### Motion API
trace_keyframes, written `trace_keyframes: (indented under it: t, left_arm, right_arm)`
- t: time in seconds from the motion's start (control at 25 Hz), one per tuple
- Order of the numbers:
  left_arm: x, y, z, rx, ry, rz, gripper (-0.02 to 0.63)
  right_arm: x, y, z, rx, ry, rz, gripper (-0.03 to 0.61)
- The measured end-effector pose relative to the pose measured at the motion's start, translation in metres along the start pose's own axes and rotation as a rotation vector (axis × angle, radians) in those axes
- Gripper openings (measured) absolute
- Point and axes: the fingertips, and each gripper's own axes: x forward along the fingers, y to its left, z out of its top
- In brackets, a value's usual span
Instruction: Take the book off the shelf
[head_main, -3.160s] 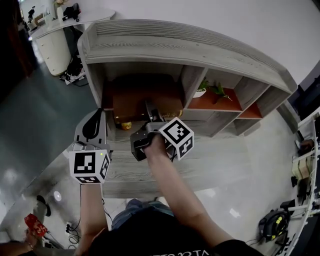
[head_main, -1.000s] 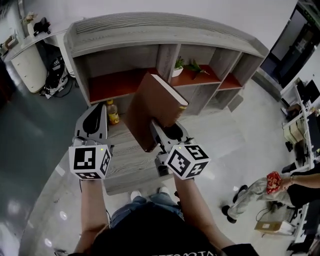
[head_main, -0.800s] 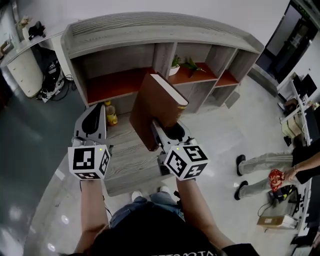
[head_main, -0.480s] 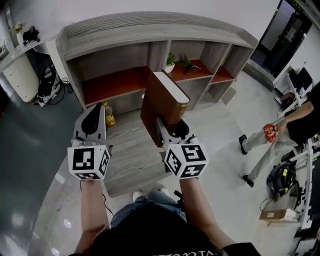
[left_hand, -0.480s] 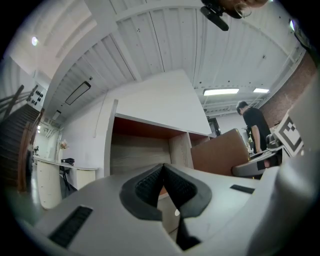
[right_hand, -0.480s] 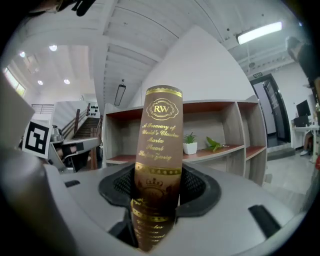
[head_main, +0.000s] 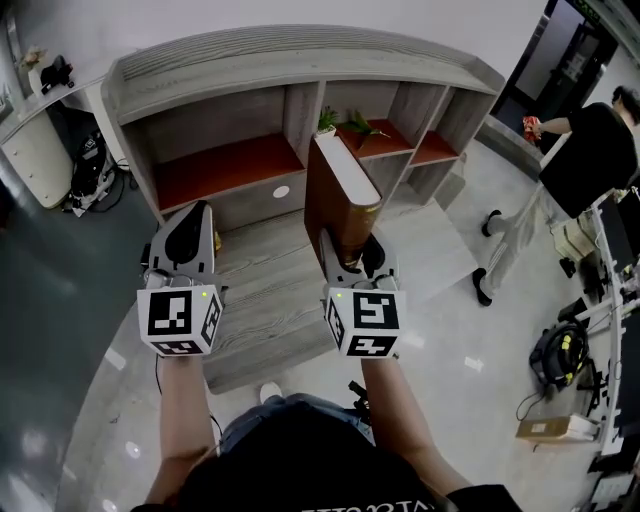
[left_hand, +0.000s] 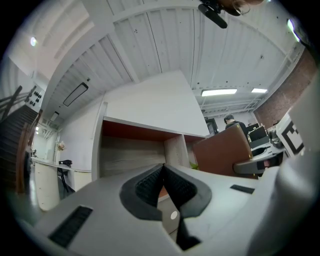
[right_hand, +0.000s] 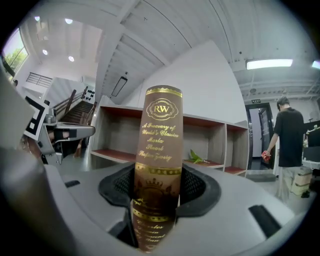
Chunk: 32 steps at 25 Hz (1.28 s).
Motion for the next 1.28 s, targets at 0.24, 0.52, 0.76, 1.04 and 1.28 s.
trace_keyframes:
  t: [0.24, 0.52, 0.76, 1.04, 1.28]
  left_arm:
    - [-0.001, -0.015, 0.013, 0.005, -0.003, 0.009, 0.009]
    - [-0.005, -0.023, 0.024, -0.002, -0.02, 0.02, 0.009]
    - [-0.009, -0.028, 0.027, 0.002, -0.026, 0.025, 0.009]
    - [-0.011, -0.027, 0.036, 0.017, -0.047, 0.018, 0.009]
    - [-0.009, -0.028, 0.036, 0.014, -0.052, 0.014, 0.009]
  right_arm:
    - [-0.011, -0.008, 0.013, -0.038, -0.027, -0.002, 0.221]
    - [-0.022, -0.014, 0.024, -0.065, -0.052, -0.014, 0.221]
    - [-0.029, -0.025, 0.026, -0.071, -0.065, -0.038, 0.221]
    - [-0.034, -0.031, 0.031, -0.086, -0.084, -0.067, 0.219]
    - [-0.034, -0.03, 0.033, -0.091, -0.09, -0.069, 0.219]
